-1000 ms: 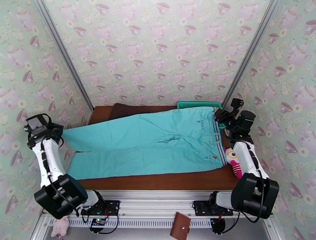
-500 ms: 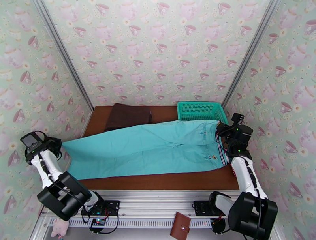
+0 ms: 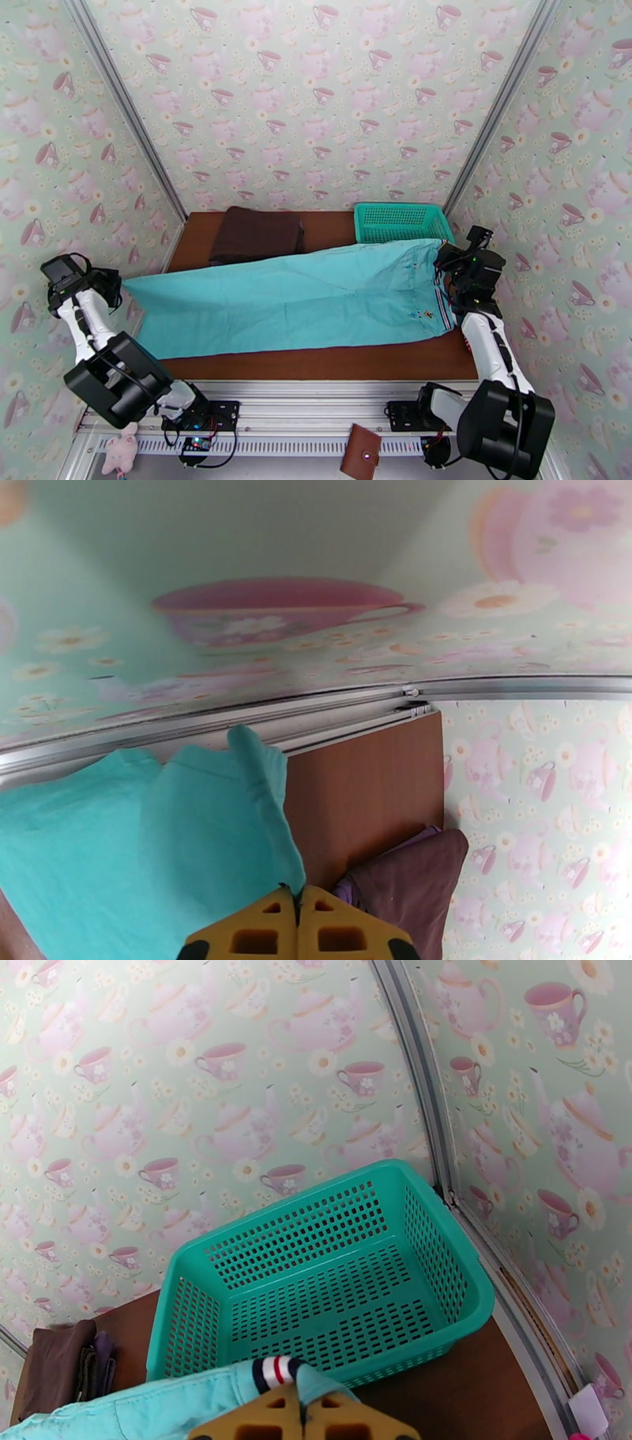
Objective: Fold and stack the trousers
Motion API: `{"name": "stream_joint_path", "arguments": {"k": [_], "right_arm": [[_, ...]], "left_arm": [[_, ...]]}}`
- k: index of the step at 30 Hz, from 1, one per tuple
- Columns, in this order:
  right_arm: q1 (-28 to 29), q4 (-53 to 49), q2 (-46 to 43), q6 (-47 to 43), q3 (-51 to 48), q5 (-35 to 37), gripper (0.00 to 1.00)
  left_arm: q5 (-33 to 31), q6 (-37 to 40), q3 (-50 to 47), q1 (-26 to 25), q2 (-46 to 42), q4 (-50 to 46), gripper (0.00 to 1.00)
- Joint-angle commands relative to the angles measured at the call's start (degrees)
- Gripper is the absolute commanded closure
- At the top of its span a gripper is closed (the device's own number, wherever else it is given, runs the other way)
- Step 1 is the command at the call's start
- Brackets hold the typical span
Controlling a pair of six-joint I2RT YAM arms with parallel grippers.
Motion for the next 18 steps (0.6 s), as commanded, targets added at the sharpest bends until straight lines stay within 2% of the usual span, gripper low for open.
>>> {"name": "stream_joint_path", "arguments": {"k": [1, 6, 11, 14, 16, 18], "right_arm": [[-0.46, 9.12, 1.00, 0.21, 2.85, -0.24, 1.00], [-0.55, 17.08, -0.45, 0.01, -1.33, 0.69, 1.00], [-0.55, 16.68, -3.63, -0.69, -6.02, -0.46, 1.00], [-0.64, 14.28, -7.16, -1.10, -10.24, -2.26, 1.00], [-0.64, 6.50, -10.37, -2.05, -10.95, -2.53, 1.00], [-0.64, 3.59, -13.03, -3.15, -12.79, -0.92, 1.00]], "left_arm": [[-3.94, -0.47, -0.90, 0.97, 4.80, 14.34, 1.00], [-2.88, -2.82, -6.12, 1.15, 4.70, 24.26, 1.00], [-1.57, -3.68, -11.01, 1.50, 1.45, 30.38, 1.00], [-1.93, -4.32, -16.47, 1.68, -1.02, 28.85, 1.00], [-3.62, -3.47, -17.21, 1.80, -2.34, 22.18, 1.00], [-4.31, -3.21, -19.08, 2.68, -3.59, 18.54, 1.00]]}}
